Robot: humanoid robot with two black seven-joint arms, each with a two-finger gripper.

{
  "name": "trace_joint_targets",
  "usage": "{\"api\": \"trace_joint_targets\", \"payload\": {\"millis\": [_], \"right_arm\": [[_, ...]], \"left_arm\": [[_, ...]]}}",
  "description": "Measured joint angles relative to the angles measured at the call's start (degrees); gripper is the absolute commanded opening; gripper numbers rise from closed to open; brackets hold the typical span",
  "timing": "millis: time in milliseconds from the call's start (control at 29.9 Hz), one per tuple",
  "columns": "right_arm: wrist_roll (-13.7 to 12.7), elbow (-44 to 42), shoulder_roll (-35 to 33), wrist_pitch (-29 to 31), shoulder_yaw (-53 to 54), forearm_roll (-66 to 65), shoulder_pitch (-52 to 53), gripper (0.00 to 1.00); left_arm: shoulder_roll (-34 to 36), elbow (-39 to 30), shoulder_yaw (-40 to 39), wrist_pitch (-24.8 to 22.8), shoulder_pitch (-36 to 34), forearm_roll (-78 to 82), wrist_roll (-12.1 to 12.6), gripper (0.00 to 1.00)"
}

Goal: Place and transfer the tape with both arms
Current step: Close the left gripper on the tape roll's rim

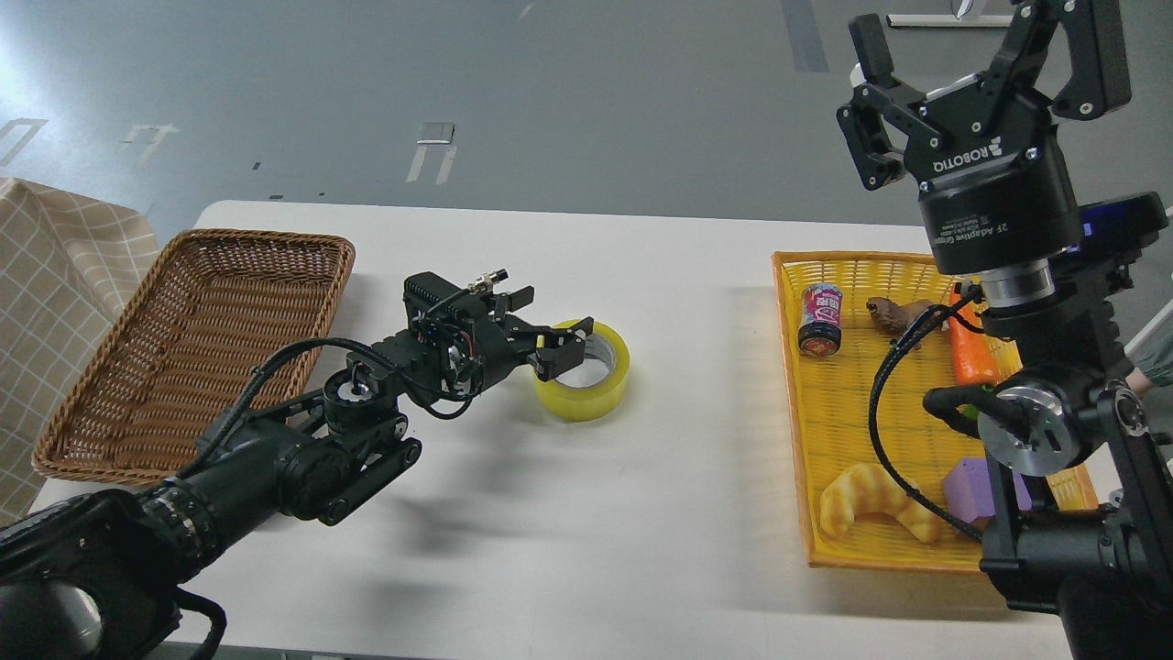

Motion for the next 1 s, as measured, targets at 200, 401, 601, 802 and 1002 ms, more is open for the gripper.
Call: {"api": "trace_joint_targets", "payload": {"millis": [200, 401, 601, 802, 1002], "right_arm": [[0.0, 0.0, 0.0, 0.0, -0.2, 0.1, -0.2, 0.96], [0.1, 0.0, 0.0, 0.0, -0.2, 0.1, -0.6, 0.96], [0.1, 0.0, 0.0, 0.0, 0.0, 0.0, -0.6, 0.96], [0.1, 0.1, 0.0, -0.2, 0.0, 0.0, -0.9, 0.96], [0.1, 0.4, 0.0, -0.3, 0.3, 0.0, -1.1, 0.96]], "left_arm": [[0.0, 0.1, 0.0, 2.2, 0.1, 0.0, 0.1, 0.98], [0.0, 0.1, 0.1, 2.4, 0.3, 0.0, -0.3, 0.98], [0.0, -0.4, 1.3, 2.5, 0.6, 0.0, -1.3, 0.98], [0.9, -0.4, 5.5, 2.8, -0.1, -1.2, -3.8, 0.98], [0.5, 1.6, 6.2, 3.0, 0.0, -2.4, -3.9, 0.98]]}}
